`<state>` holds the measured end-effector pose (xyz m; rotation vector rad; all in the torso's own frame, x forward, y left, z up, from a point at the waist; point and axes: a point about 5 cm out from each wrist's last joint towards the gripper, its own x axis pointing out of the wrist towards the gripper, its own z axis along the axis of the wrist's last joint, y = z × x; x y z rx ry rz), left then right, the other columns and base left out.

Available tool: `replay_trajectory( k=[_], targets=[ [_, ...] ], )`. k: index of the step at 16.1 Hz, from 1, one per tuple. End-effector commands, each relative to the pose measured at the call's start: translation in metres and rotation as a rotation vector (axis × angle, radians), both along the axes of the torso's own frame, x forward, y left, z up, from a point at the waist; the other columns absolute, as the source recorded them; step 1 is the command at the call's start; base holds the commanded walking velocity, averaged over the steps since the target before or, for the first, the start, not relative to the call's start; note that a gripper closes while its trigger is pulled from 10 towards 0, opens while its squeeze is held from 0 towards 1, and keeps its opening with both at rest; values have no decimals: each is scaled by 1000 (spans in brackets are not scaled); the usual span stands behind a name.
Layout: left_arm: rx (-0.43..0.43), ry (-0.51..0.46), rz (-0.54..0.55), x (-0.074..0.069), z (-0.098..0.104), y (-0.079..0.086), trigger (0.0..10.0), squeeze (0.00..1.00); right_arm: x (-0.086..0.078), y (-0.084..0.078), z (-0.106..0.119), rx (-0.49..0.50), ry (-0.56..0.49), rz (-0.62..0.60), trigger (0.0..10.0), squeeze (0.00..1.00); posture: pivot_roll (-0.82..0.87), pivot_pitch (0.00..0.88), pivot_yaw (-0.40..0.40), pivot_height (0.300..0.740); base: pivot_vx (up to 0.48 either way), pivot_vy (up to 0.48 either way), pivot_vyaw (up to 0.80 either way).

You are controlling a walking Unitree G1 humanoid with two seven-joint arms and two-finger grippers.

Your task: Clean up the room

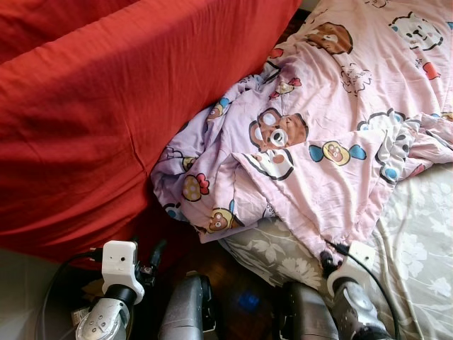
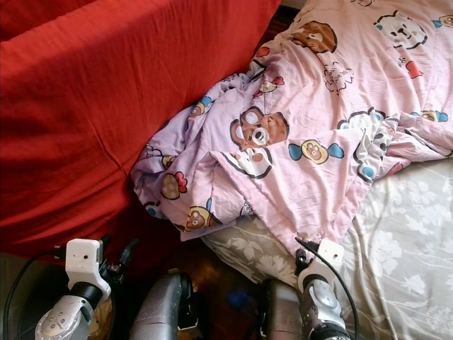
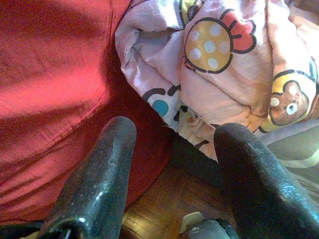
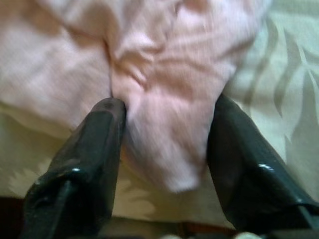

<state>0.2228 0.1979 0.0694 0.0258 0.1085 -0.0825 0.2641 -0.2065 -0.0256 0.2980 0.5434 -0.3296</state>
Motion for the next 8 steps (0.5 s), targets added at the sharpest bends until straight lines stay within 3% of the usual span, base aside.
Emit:
replay_trajectory(
  k=[1,8],
  targets=[
    [-1,49,4,-6,-9,3,10000,0,-15,3,-14,10,77,1,0,0,111,294,75,645,0,0,0],
    [-7,42,8,3,-10,1,10000,0,-11,-3,-10,6,64,-24,0,0,110,251,64,645,0,0,0]
  ],
)
